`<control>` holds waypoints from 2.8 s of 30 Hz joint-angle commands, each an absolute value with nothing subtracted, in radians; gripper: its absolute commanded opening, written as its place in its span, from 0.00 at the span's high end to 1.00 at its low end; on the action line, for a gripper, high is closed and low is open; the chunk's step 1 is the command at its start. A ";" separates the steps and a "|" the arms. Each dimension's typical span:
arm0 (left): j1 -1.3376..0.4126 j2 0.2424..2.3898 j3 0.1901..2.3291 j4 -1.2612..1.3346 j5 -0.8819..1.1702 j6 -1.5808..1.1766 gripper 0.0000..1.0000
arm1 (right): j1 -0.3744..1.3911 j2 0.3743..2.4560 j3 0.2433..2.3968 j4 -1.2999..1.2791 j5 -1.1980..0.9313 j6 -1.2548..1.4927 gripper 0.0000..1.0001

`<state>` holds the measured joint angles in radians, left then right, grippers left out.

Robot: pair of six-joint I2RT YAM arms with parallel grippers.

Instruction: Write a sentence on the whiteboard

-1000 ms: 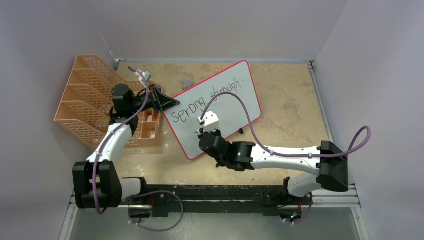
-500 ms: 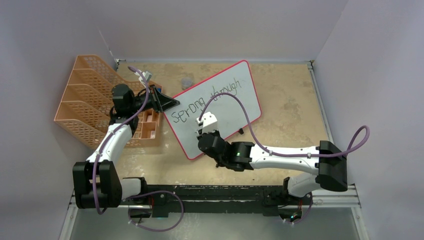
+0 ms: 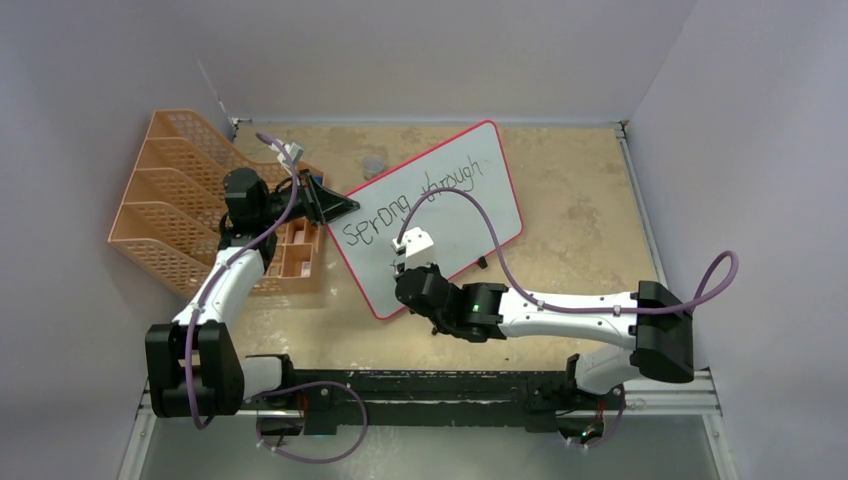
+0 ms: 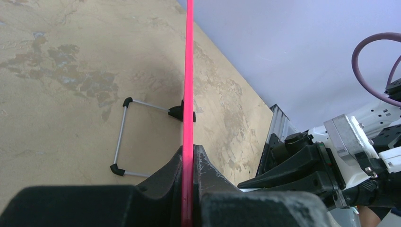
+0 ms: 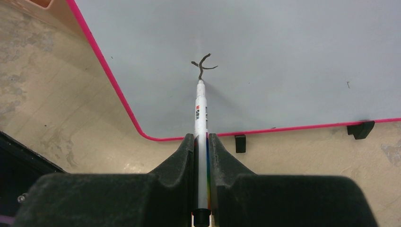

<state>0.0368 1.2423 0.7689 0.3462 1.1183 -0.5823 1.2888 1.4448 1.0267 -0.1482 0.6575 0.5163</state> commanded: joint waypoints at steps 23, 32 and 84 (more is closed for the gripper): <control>0.011 1.226 0.781 0.325 1.157 -0.540 1.00 | 1.255 1.337 1.022 -0.087 0.722 0.482 1.00; 0.011 1.224 0.781 0.324 1.155 -0.539 1.00 | 1.213 1.335 1.026 -0.027 0.694 0.438 1.00; 0.012 1.229 0.781 0.326 1.155 -0.541 1.00 | 1.209 1.413 1.017 -0.173 0.585 0.521 1.00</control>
<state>0.0368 1.2392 0.7689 0.3389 1.1137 -0.5804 1.2106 1.4021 1.0256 -0.1669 0.6006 0.4980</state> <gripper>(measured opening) 0.020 0.136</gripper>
